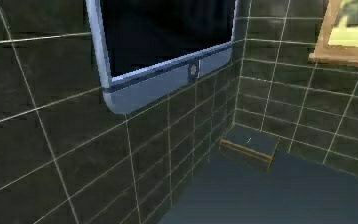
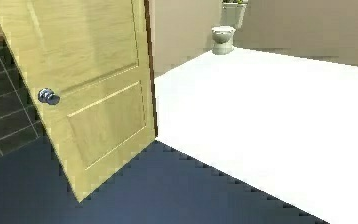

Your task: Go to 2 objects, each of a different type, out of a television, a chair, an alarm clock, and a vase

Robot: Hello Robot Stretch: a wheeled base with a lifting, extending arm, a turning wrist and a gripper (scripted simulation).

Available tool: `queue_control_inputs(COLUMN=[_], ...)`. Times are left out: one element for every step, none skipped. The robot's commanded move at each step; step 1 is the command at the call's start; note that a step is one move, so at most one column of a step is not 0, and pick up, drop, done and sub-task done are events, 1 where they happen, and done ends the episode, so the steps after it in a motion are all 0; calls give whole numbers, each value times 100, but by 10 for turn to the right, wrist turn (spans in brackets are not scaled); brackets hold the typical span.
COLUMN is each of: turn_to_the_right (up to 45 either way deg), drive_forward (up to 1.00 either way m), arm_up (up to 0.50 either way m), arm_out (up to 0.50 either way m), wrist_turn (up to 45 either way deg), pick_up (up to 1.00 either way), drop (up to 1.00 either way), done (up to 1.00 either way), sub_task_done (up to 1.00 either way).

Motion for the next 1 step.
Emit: queue_control_inputs(turn_to_the_right=[0], drive_forward=[0], arm_up=[0], arm_out=[0], wrist_turn=[0], pick_up=[0], drop=[0], done=[0], sub_task_done=[100])
